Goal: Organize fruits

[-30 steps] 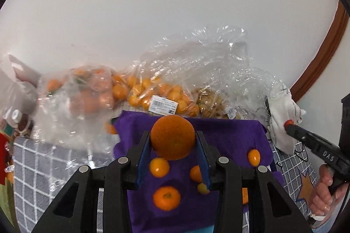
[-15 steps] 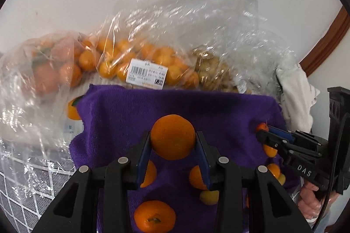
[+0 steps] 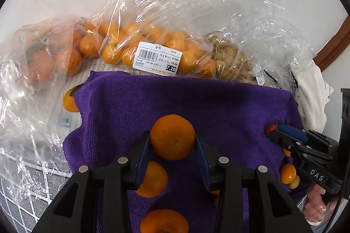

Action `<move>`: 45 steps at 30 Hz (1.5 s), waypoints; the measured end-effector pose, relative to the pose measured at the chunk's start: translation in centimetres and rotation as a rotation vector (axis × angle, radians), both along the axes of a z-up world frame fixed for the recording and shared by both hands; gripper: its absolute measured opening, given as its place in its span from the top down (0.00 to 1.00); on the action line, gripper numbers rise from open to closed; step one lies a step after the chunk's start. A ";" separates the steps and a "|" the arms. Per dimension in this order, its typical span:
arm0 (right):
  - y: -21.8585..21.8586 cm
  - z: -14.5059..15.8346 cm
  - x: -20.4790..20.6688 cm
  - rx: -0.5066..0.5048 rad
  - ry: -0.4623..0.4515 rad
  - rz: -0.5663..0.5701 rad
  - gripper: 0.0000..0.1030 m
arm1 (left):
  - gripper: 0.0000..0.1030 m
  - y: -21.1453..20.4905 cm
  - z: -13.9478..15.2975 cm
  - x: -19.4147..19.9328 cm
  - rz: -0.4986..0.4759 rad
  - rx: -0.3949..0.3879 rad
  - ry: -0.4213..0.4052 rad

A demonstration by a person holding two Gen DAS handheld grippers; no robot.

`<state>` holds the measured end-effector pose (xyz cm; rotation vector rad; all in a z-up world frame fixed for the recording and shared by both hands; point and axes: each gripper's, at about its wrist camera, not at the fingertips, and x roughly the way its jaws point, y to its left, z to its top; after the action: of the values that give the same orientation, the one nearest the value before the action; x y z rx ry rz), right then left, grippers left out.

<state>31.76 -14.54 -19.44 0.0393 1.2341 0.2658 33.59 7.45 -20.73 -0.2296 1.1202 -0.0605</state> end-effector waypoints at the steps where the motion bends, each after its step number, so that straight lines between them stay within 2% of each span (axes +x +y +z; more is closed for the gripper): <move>1: -0.1 0.0 0.0 0.002 0.001 0.000 0.64 | 0.63 -0.1 0.0 0.0 -0.002 0.001 -0.001; 10: 0.5 0.6 -0.1 -0.037 -0.014 0.009 0.57 | 0.61 -0.2 -0.2 0.0 0.021 0.013 0.003; 17: 0.3 2.7 -0.5 -0.052 -0.043 0.001 0.55 | 0.58 -0.2 1.8 -1.0 0.009 0.014 -0.017; 23: 0.6 6.3 -1.7 -0.062 -0.102 0.012 0.55 | 0.57 -0.7 4.7 -2.4 0.013 0.018 -0.044; 27: 0.8 8.8 -3.6 -0.069 -0.127 0.017 0.55 | 0.58 -0.6 7.3 -4.5 0.014 0.018 -0.073; 31: 0.7 11.1 -6.3 -0.122 -0.179 0.010 0.55 | 0.54 -1.4 10.1 -7.5 0.003 0.074 -0.132; 34: 0.0 12.3 -8.5 -0.119 -0.188 -0.010 0.55 | 0.53 -1.8 11.5 -9.9 0.005 0.082 -0.157; 36: -0.5 13.1 -10.1 -0.110 -0.192 -0.018 0.55 | 0.51 -2.0 12.3 -11.6 0.005 0.068 -0.168; 38: -1.0 13.8 -11.8 -0.106 -0.195 -0.032 0.55 | 0.43 -2.2 12.9 -13.0 0.000 0.053 -0.179; 42: -2.2 15.6 -15.3 -0.080 -0.218 -0.088 0.55 | 0.37 -3.0 14.3 -16.4 0.008 0.063 -0.219; 43: -2.3 15.9 -16.0 -0.076 -0.225 -0.098 0.54 | 0.33 -3.3 14.7 -17.4 0.012 0.066 -0.232; 45: -2.5 16.9 -17.6 -0.080 -0.250 -0.116 0.43 | 0.31 -3.7 15.3 -19.0 0.018 0.069 -0.254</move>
<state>14.14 -17.05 -2.53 0.0085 0.9890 0.1160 14.60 3.80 -5.46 -0.1649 0.8657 -0.0338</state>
